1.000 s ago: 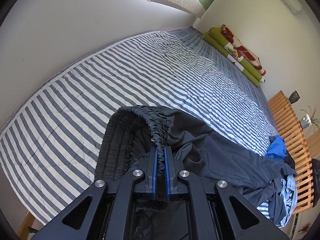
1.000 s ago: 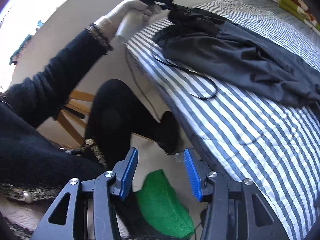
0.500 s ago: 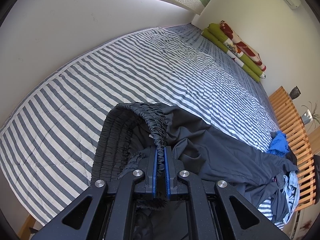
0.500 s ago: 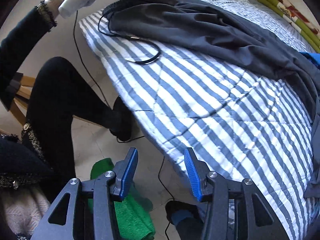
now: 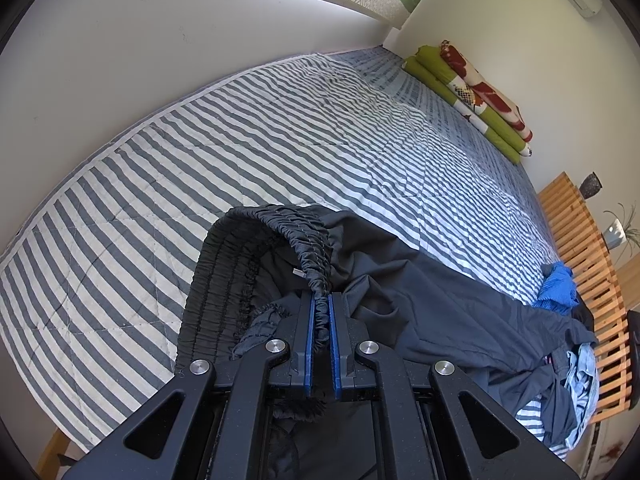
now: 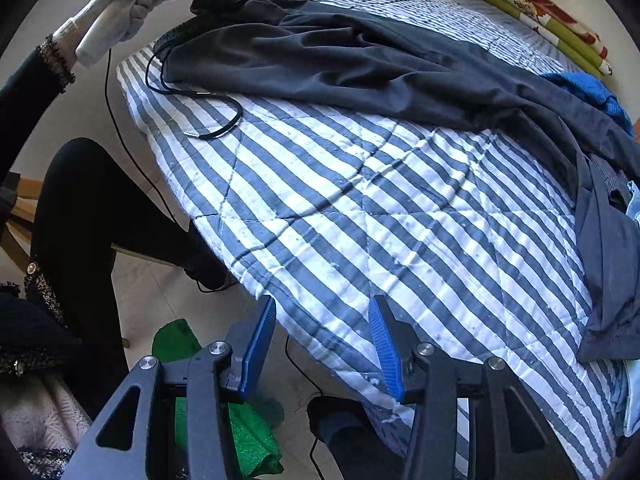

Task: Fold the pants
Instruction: 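Keep holding the navy trousers waistband with the left gripper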

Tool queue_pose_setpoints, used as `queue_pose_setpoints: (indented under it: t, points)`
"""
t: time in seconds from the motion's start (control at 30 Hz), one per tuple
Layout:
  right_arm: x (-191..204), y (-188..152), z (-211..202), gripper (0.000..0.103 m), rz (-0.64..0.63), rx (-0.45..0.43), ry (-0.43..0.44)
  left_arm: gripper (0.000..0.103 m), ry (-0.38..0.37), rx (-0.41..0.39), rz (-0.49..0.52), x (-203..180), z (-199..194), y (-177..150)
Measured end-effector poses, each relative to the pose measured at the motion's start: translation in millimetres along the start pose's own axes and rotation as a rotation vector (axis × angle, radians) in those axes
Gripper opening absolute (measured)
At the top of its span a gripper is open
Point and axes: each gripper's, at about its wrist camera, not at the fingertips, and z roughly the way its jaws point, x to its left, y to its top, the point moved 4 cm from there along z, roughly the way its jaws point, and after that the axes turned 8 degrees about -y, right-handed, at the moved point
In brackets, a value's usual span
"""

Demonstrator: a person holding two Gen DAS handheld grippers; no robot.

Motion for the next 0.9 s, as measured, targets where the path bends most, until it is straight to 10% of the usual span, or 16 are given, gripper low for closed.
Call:
queue_pose_setpoints:
  t: [0.33, 0.57, 0.8, 0.9]
  points:
    - [-106.5, 108.5, -44.7, 0.044, 0.127, -0.226, -0.165, 0.006, -0.023, -0.013, -0.022, 7.4, -7.5, 15.0]
    - [-108.7, 204.1, 26.8, 0.044, -0.018, -0.196, -0.159, 0.006, -0.025, -0.034, -0.039, 14.3, -18.6, 25.7]
    - [-80.5, 230.5, 99.9, 0.044, -0.159, -0.110, -0.162, 0.006, -0.032, -0.046, -0.034, 15.3, -24.2, 33.7]
    - [-92.0, 239.2, 106.0, 0.003, -0.156, -0.083, -0.191, 0.006, -0.054, -0.069, -0.039, 15.2, -30.4, 42.3]
